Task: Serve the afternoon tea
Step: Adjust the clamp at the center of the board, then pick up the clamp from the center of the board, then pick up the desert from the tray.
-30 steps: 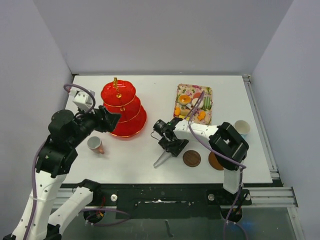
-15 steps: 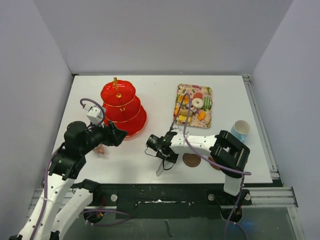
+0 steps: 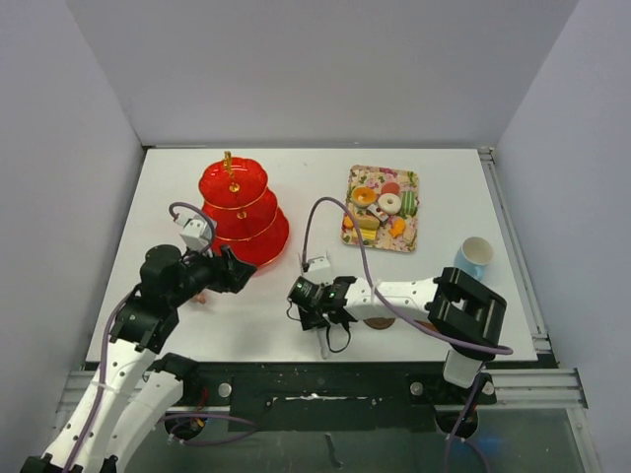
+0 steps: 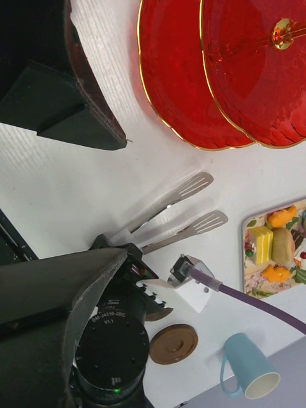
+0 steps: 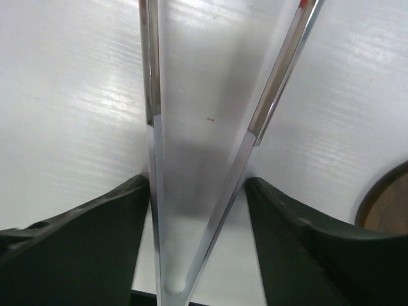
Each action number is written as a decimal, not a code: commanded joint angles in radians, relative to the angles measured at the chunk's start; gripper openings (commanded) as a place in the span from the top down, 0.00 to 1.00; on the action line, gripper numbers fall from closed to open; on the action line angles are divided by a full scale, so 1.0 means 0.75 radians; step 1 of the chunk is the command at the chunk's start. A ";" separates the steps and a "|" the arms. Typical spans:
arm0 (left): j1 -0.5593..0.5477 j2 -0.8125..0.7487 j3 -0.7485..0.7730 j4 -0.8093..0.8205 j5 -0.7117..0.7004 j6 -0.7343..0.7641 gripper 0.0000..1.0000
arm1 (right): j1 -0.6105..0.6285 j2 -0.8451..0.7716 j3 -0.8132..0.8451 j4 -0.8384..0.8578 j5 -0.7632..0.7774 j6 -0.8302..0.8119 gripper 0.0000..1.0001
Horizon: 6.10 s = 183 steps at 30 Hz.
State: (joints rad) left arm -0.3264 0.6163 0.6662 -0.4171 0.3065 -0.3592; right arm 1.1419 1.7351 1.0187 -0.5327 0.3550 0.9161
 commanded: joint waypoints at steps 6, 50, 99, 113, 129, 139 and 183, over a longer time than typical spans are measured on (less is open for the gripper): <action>-0.007 -0.041 -0.030 0.105 -0.093 0.016 0.40 | -0.187 0.144 0.127 -0.289 -0.203 0.158 0.02; -0.001 -0.162 -0.030 0.053 -0.293 0.006 0.39 | -0.330 0.626 0.581 -0.438 -0.268 -0.060 0.40; 0.020 -0.114 -0.033 0.064 -0.263 0.006 0.39 | -0.314 0.063 0.582 -0.523 0.039 -0.072 0.63; 0.028 -0.102 -0.033 0.067 -0.253 0.008 0.39 | -0.323 0.046 0.529 -0.413 -0.136 -0.140 0.62; 0.033 -0.111 -0.037 0.075 -0.244 0.008 0.39 | -0.272 -0.025 0.623 -0.591 -0.136 -0.099 0.60; 0.038 -0.102 -0.039 0.076 -0.239 0.008 0.39 | -0.239 -0.171 0.628 -0.638 0.097 -0.036 0.60; 0.077 -0.085 -0.035 0.081 -0.213 0.013 0.38 | -0.979 -0.309 0.559 -0.449 -0.360 -0.489 0.56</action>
State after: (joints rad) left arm -0.2737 0.5533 0.6250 -0.4072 0.1307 -0.3561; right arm 0.4053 1.5223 1.3369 -0.8867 0.0608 0.5846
